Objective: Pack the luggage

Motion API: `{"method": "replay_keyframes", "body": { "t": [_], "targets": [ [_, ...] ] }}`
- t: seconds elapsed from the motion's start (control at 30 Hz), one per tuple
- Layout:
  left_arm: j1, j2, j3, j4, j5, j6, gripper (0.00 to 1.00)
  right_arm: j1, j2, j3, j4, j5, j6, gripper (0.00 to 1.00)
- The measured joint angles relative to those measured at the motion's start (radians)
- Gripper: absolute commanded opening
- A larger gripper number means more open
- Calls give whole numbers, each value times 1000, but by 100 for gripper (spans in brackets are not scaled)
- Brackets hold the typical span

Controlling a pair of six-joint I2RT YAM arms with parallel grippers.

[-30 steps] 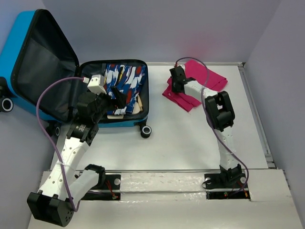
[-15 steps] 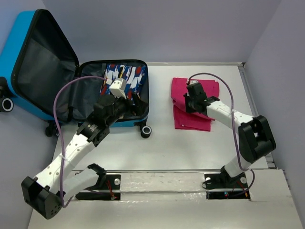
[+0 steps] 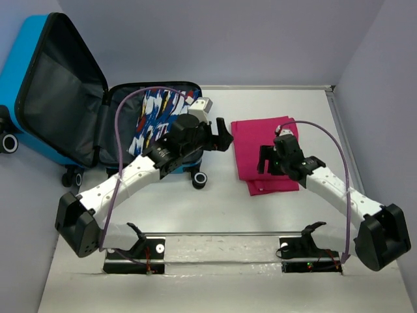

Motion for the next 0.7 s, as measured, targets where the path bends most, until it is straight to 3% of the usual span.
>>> {"method": "replay_keyframes", "body": {
  "t": [0.17, 0.5, 0.7],
  "targets": [
    [-55, 155, 100, 3, -39, -2, 99, -83, -90, -31, -2, 13, 77, 92],
    [-109, 559, 406, -47, -166, 5, 99, -464, -268, -214, 3, -23, 257, 100],
    [-109, 734, 498, -98, -223, 14, 99, -485, -257, -263, 1, -54, 294, 100]
  ]
}}
